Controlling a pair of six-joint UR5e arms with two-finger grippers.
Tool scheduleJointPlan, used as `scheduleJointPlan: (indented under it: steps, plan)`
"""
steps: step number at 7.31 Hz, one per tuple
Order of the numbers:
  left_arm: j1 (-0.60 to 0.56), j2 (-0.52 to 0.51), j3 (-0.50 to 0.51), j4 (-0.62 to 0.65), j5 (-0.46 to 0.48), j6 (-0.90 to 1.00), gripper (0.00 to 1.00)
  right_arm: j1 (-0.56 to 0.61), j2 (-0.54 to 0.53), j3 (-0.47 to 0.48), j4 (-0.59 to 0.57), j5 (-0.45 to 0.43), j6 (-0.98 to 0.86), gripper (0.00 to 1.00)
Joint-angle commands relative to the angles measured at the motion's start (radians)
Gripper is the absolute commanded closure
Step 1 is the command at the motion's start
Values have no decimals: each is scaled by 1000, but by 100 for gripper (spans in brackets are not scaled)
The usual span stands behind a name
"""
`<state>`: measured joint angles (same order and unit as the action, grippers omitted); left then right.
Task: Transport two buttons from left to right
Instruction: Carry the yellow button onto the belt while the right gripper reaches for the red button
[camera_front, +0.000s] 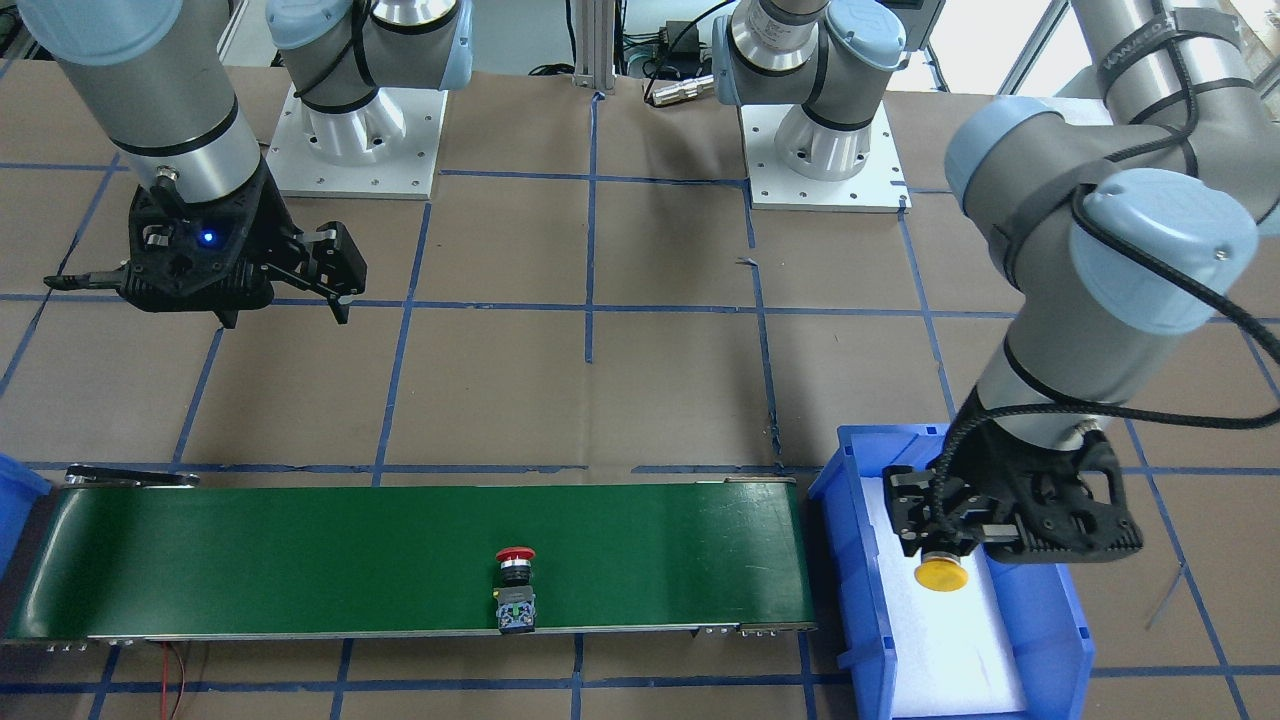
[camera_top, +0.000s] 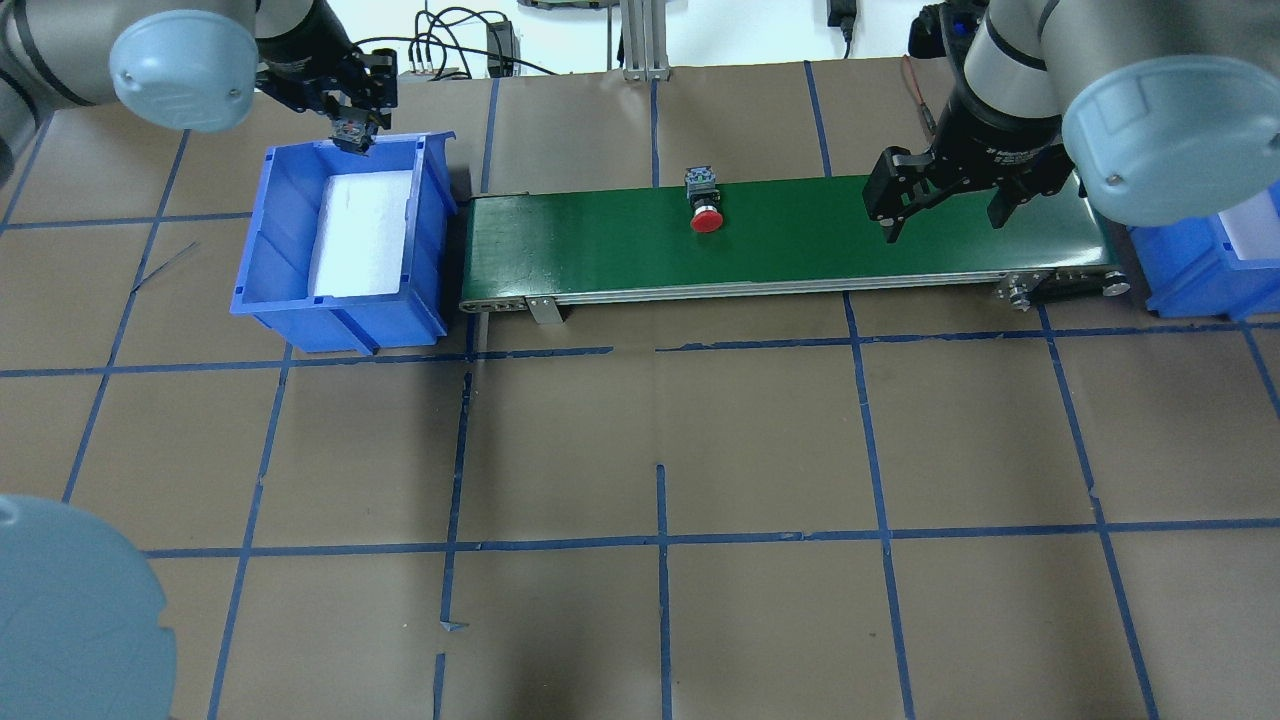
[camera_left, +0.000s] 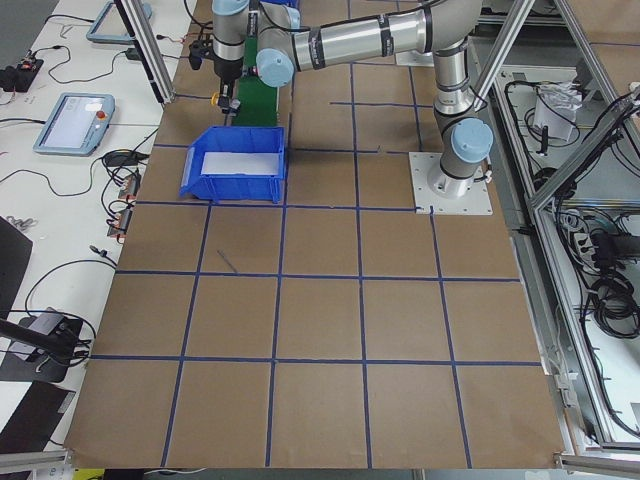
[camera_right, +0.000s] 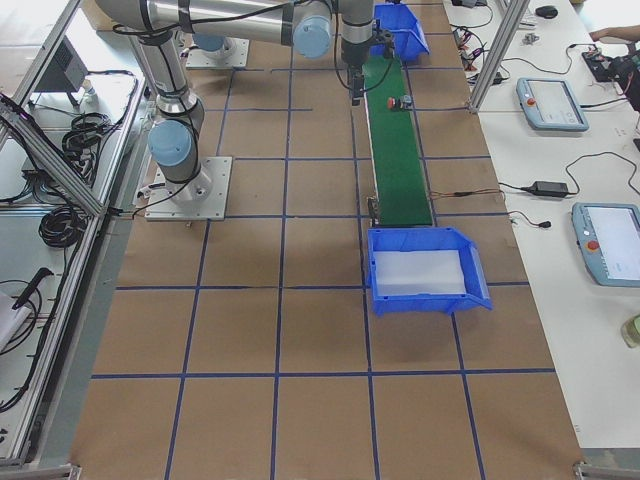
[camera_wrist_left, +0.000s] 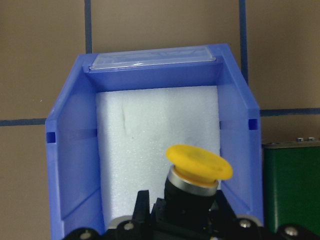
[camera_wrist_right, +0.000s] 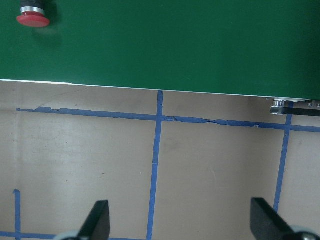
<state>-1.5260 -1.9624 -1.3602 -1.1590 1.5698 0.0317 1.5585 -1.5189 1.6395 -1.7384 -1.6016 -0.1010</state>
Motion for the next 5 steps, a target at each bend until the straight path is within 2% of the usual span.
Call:
scheduleJointPlan:
  steps: [1, 2, 5]
  plan:
    - [-92, -41, -3, 47, 3, -94, 78, 0, 6, -47, 20, 11, -6, 0]
    - [-118, -85, -4, 67, 15, -95, 78, 2, 20, -102, 111, 12, -2, 0]
    - [-163, -165, -17, 110, 19, -127, 78, 2, 46, -116, 126, 12, 1, 0]
